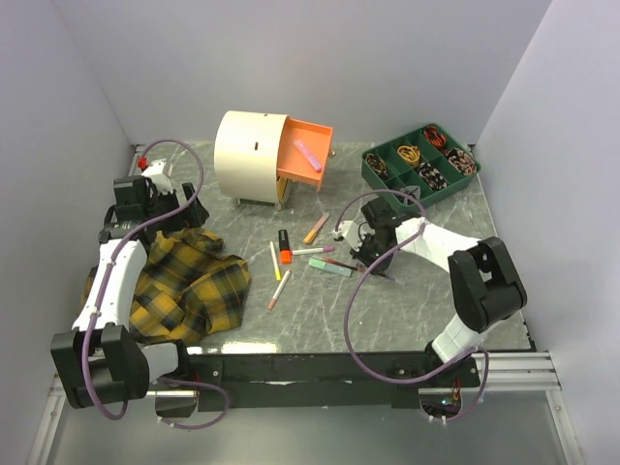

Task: Sort the stationery into containers
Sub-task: Pick up the pen from the center of the board, then place the pen in the drawer.

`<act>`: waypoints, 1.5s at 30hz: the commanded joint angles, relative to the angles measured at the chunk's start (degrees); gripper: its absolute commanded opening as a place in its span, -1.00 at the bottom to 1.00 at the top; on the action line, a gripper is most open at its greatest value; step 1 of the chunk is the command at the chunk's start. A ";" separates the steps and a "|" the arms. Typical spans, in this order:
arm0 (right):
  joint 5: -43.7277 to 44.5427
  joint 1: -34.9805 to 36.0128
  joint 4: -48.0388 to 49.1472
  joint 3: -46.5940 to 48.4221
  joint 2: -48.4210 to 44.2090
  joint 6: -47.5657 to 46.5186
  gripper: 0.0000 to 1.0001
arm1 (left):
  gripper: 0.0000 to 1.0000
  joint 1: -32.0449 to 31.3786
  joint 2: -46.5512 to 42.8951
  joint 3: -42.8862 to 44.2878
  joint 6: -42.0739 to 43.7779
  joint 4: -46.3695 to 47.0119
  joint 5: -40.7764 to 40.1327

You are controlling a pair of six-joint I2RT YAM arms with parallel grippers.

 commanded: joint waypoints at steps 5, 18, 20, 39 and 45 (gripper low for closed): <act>-8.38 0.47 -19.92 24.28 -8.72 1.74 -0.98 | 0.99 0.12 1.29 3.24 -3.11 3.66 3.32; -35.12 -2.34 0.66 51.39 3.91 36.96 -1.00 | 0.99 0.91 2.70 9.21 -0.56 2.88 0.95; -34.77 -2.43 8.39 54.38 5.77 45.21 -1.00 | 0.99 1.00 2.88 10.10 -0.30 2.61 2.00; -22.73 -3.49 16.27 78.56 30.47 55.45 -0.88 | 0.99 3.63 3.05 6.76 -2.93 7.53 3.15; -18.60 -2.96 15.92 81.46 34.08 54.67 -0.63 | 0.99 3.90 4.02 7.29 -2.14 6.83 2.97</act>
